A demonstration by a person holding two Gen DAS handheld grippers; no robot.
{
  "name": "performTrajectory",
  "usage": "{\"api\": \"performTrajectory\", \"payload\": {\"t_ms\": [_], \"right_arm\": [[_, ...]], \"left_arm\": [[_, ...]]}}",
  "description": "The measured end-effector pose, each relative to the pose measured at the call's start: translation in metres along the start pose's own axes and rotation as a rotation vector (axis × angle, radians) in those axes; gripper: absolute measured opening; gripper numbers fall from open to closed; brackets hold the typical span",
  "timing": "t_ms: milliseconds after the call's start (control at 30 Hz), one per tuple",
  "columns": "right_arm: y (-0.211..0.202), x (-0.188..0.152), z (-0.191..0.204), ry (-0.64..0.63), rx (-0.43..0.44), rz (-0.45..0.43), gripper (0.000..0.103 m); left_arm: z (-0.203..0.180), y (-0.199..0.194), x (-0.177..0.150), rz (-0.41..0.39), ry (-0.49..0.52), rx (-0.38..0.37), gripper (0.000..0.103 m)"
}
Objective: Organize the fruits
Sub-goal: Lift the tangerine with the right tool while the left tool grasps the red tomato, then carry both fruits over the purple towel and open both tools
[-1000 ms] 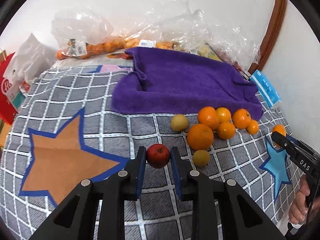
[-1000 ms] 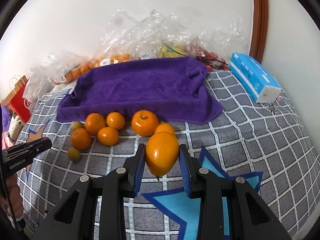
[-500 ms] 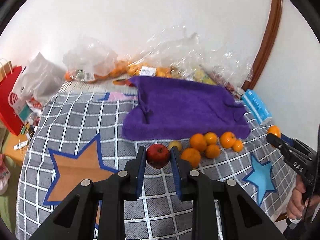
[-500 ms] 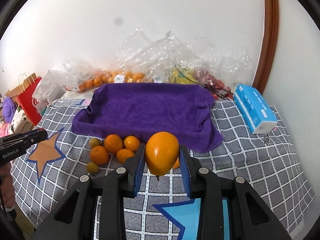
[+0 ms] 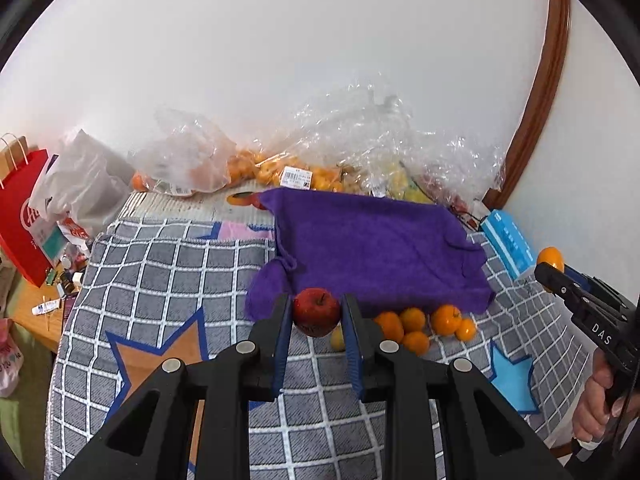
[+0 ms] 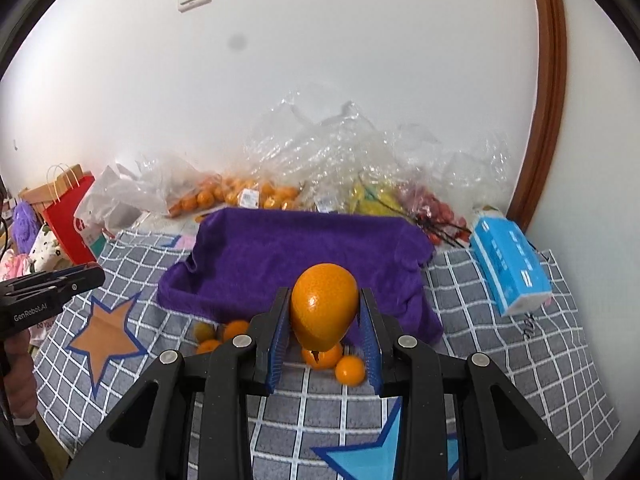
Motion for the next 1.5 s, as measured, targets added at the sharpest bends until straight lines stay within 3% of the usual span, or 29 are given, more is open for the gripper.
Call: {"api": "performTrajectory", "payload": {"t_ms": [633, 1500], "right_arm": [[0.055, 0.043, -0.020, 0.019, 0.014, -0.001, 0.033], [0.179, 0.044, -0.069, 0.075, -0.042, 0.118, 0.033]], "left_arm": [[-0.018, 0.043, 0.057, -0.012, 0.016, -0.028, 0.024], [-0.033, 0.166, 0.091, 0.124, 0.034, -0.005, 0.024]]}}
Point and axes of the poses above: each gripper's, at about its wrist camera, not at the fingertips, and y roughly the way its jaws point, z to its left, x to its top, the point moved 2 cm from there along y, roughly the way its jaws point, and after that the axes turned 2 degrees about x, right-handed, at the moved point
